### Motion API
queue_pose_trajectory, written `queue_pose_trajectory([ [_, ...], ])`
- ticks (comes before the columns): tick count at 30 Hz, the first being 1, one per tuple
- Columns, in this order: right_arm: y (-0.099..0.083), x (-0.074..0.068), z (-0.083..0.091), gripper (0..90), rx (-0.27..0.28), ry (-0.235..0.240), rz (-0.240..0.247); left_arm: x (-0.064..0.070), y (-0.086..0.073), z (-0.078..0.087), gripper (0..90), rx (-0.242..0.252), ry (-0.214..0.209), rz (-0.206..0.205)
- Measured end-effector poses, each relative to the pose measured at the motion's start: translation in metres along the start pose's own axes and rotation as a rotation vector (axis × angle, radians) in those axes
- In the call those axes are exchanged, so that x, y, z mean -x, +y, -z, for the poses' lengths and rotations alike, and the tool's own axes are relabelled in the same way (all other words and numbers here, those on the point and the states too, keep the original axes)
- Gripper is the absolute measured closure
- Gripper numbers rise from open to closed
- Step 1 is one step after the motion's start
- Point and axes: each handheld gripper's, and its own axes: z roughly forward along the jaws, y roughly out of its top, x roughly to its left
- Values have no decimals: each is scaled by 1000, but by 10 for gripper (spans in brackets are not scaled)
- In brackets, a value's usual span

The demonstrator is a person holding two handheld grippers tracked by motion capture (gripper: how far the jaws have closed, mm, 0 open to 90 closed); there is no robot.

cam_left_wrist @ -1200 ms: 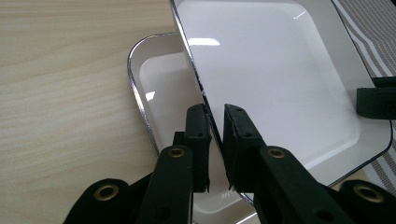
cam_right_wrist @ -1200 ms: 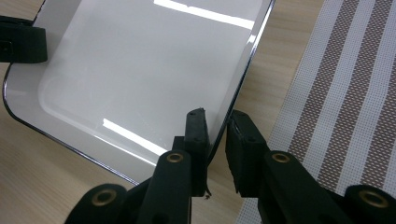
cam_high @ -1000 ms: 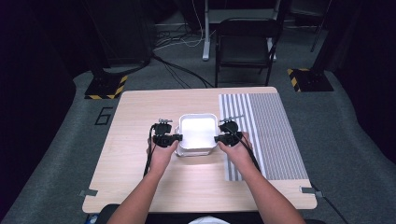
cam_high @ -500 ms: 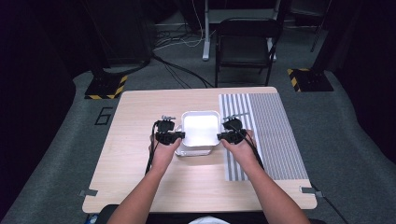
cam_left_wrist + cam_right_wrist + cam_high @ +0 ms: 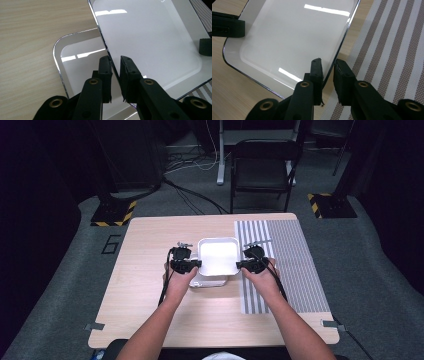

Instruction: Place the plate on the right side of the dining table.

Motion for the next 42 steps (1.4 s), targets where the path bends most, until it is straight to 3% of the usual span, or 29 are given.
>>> queue_pose_trajectory([
  [17,-2,17,15,771,33,12,-7,20,10,-4,794,-5,9,-27],
  [33,-2,31,29,772,55,-8,0,39,19,-9,788,-10,7,-53],
  [42,-6,38,25,774,43,-26,5,42,20,-15,787,-21,-2,-49],
])
